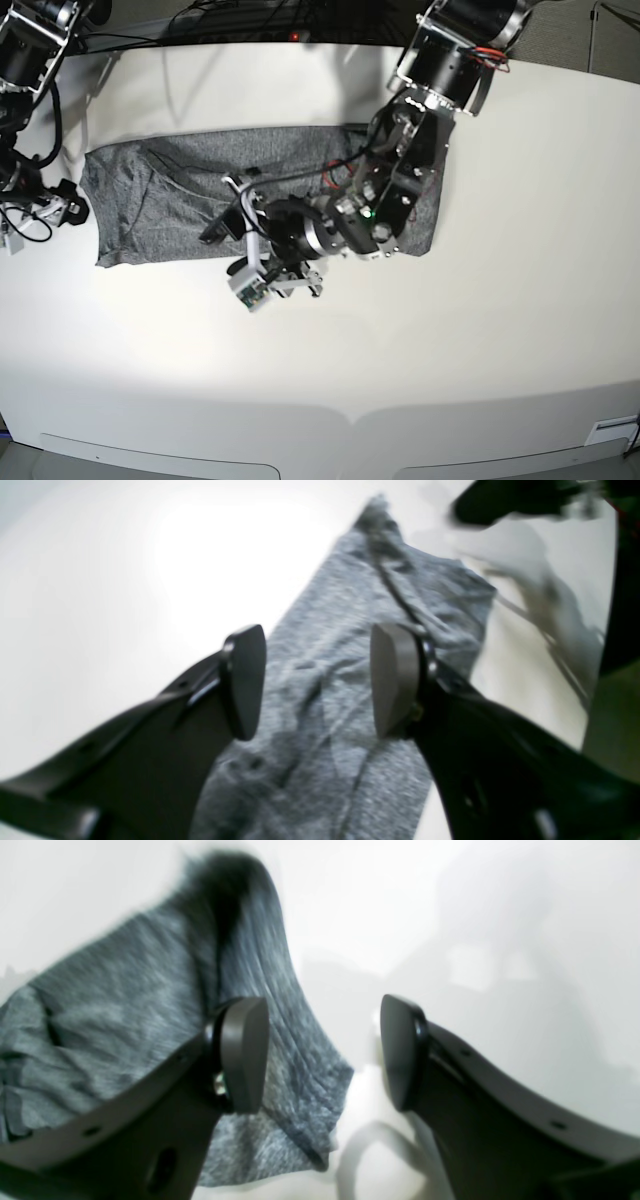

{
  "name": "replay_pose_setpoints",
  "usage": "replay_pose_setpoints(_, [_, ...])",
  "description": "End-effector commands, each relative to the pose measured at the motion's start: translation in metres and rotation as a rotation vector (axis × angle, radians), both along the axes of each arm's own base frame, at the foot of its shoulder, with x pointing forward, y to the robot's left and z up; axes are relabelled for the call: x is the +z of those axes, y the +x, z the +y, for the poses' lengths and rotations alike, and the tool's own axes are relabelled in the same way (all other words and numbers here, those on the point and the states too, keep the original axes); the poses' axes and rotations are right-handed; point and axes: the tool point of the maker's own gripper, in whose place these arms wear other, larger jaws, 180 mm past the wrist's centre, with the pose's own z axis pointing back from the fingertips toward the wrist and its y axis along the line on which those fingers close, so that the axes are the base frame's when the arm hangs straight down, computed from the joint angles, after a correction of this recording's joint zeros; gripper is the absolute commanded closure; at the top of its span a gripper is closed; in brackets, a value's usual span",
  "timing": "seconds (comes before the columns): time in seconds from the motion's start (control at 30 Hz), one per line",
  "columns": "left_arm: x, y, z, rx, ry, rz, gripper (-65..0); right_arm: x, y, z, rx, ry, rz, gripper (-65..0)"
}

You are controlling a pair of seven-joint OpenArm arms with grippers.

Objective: Fold the T-shirt properly
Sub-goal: 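Grasp the folded strip end with the left gripper near the middle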

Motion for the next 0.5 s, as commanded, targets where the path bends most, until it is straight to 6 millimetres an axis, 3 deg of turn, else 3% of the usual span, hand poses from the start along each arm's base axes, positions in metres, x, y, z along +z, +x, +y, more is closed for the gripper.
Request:
replay_pose_setpoints(0.0, [0.019, 0.007, -0.008, -0.007, -0.023, -0.062, -33.1, 0.009, 0.011, -0.005, 0.005, -0.006, -0.026, -35.6])
replay_pose_setpoints(0.1, [0.008, 0.016, 0.001, -0.004, 0.116, -0.156, -33.1, -0.016, 0.005, 0.010, 0.035, 0.034, 0.040, -35.6])
replay_pose_setpoints(0.2, [0.011, 0.034, 0.011, 0.011, 0.218, -0.258, -33.0, -0.028, 0.002, 0.027, 0.096, 0.035, 0.087, -35.6])
replay_pose_setpoints(0.3, [0.025, 0.047, 0.014, 0.022, 0.239, -0.306, -33.0, -0.033, -0.001, 0.049, 0.151, 0.093, 0.124, -35.6])
replay_pose_setpoints(0.47, [0.032, 0.049, 0.020, 0.031, 0.288, -0.308, -33.0, -0.029, -0.013, 0.081, 0.209, 0.258, 0.181, -35.6])
